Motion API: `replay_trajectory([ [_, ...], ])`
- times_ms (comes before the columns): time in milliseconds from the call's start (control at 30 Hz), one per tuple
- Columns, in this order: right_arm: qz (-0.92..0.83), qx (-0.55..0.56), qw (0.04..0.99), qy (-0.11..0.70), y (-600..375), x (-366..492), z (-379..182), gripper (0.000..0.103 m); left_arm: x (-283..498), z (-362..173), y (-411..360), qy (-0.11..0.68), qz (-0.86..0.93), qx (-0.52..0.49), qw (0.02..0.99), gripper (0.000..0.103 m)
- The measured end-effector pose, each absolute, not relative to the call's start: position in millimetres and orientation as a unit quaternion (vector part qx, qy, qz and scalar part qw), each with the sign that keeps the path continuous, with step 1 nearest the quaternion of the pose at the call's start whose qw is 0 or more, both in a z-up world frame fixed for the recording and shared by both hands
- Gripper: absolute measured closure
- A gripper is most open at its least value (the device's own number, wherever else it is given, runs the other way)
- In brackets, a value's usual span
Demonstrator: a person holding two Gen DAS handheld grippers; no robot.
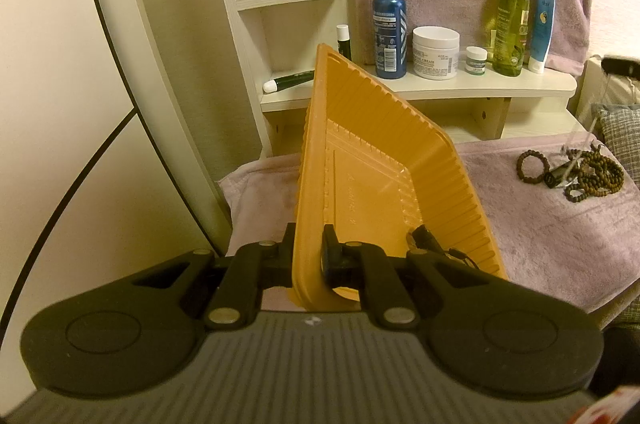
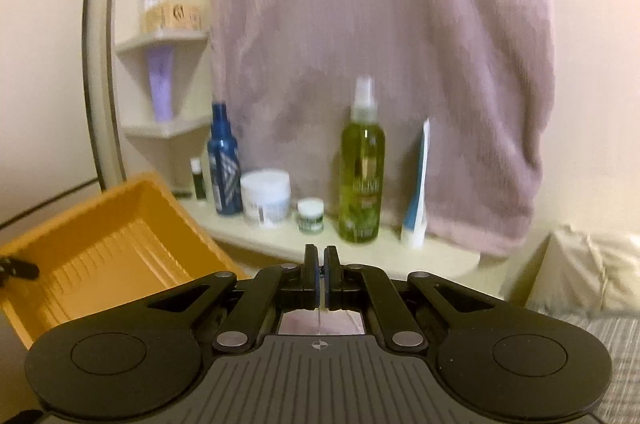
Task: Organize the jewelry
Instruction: 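Lift the pearl necklace into the orange tray and open the right tool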
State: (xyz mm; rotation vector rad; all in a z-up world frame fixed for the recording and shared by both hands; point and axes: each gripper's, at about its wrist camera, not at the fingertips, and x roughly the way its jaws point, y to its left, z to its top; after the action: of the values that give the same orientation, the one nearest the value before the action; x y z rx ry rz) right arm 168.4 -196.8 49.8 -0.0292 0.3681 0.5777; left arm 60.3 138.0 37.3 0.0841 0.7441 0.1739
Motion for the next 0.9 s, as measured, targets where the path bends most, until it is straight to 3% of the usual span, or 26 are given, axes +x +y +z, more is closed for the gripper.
replay_trajectory([
  [433,0.309,-0.002,0.943,0.124,-200.9,164.8,106.8,0.101,59.3,38.4,136.8,0.361,0.085,0.039,0.928,0.094],
  [900,0.389,-0.003,0.914,0.116,-153.3,152.8,126.0,0.101,58.2,37.5,138.0,0.360,0.084,0.035,0.928,0.094],
])
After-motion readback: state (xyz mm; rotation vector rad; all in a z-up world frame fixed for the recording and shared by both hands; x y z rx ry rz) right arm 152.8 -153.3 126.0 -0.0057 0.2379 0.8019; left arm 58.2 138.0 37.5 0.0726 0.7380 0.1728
